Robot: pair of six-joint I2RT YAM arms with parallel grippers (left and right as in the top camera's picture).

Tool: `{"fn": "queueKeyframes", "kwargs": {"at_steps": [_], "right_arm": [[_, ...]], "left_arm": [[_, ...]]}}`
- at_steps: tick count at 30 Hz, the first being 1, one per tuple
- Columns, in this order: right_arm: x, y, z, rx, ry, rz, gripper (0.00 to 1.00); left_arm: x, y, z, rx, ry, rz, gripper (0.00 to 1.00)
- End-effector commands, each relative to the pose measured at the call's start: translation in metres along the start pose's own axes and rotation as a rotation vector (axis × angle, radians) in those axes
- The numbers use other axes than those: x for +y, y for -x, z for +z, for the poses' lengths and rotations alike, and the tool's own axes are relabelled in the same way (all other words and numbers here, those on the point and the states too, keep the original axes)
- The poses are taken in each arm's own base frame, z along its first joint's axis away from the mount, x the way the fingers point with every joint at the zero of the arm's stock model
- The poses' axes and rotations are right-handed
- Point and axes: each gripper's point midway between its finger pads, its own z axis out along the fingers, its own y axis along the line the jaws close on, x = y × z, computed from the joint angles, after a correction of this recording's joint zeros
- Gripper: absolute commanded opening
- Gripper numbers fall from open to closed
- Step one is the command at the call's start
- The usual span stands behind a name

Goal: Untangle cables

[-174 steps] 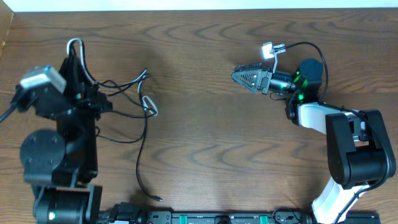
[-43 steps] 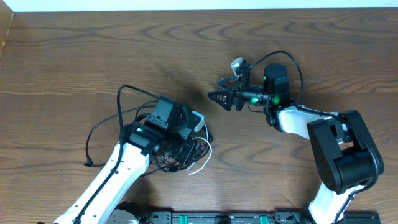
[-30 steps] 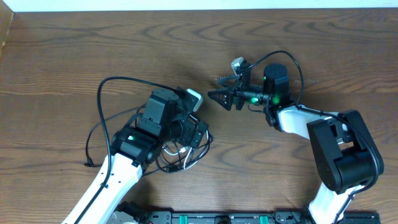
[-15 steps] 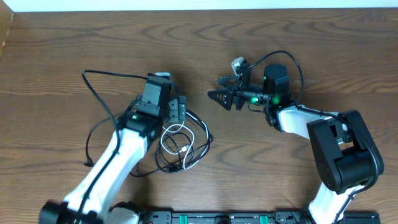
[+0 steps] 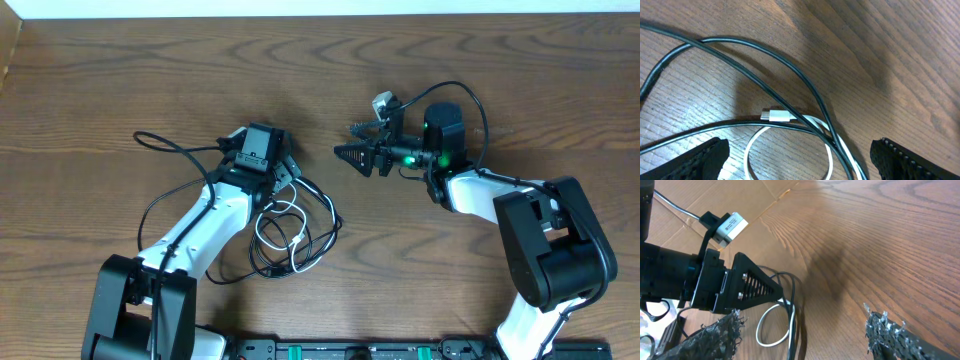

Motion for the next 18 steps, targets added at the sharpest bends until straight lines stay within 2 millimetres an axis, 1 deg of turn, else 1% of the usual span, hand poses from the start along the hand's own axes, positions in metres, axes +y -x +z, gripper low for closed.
{"fn": "queueKeyframes", "kwargs": {"at_steps": [1,4,8,12,16,18], "right_arm": [[-0.004,0.004,-0.003,-0.010,-0.011,-0.024,0.80],[-0.004,0.004,-0.003,-0.010,-0.011,-0.025,0.79],[-0.004,0.004,-0.003,-0.010,-0.011,-0.024,0.79],[-0.004,0.004,-0.003,-0.010,-0.011,-0.025,0.79],[-0.004,0.004,-0.003,-0.010,-0.011,-0.025,0.79],[-0.004,0.004,-0.003,-0.010,-0.013,-0.025,0.79]], "left_arm": [[-0.005,0.013,-0.001,-0.041,-0.003,-0.057,0.94],[-0.010,0.018,-0.001,-0.063,-0.025,-0.086,0.94],[0.001,0.027,0.005,-0.124,0.033,-0.213,0.94],[0.007,0.021,0.017,-0.114,0.064,-0.327,0.93],[0.014,0.012,0.031,-0.095,0.100,-0.398,0.93],[0.014,0.012,0.035,-0.095,0.102,-0.399,0.86]]}}
